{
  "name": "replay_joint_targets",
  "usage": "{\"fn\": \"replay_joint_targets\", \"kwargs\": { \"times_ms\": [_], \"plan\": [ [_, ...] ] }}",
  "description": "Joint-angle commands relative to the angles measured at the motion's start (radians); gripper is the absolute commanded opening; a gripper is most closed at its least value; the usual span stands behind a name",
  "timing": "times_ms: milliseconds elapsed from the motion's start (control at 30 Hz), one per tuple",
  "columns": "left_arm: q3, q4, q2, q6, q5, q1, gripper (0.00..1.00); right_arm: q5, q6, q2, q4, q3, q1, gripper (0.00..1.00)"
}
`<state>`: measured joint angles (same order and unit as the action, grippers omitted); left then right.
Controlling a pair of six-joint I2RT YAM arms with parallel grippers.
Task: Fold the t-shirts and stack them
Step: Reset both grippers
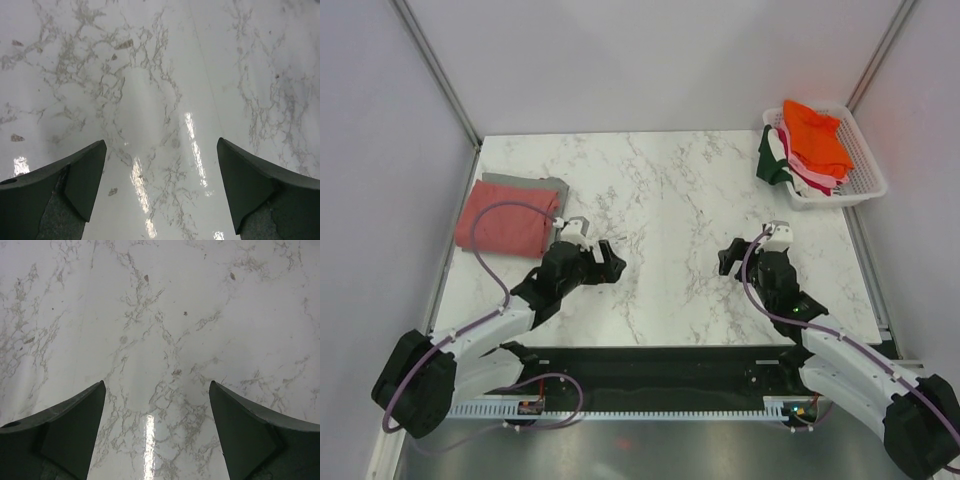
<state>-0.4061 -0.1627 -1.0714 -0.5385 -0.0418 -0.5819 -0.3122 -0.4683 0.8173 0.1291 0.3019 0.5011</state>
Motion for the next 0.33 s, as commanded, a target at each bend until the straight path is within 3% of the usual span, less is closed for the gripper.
{"fn": "replay_joint_targets", "kwargs": {
  "times_ms": [0,300],
  "plan": [
    [0.006,-0.170,0.071,0.058,-0.063,-0.001,0.99,-0.002,0.005,-0.014,0.069,-0.014,0.001,0.93],
    [-0.011,-0.141,0.062,0.060,-0.086,0.001,0.97,0.013,0.007,-0.030,0.067,-0.020,0.001,0.93]
  ]
}}
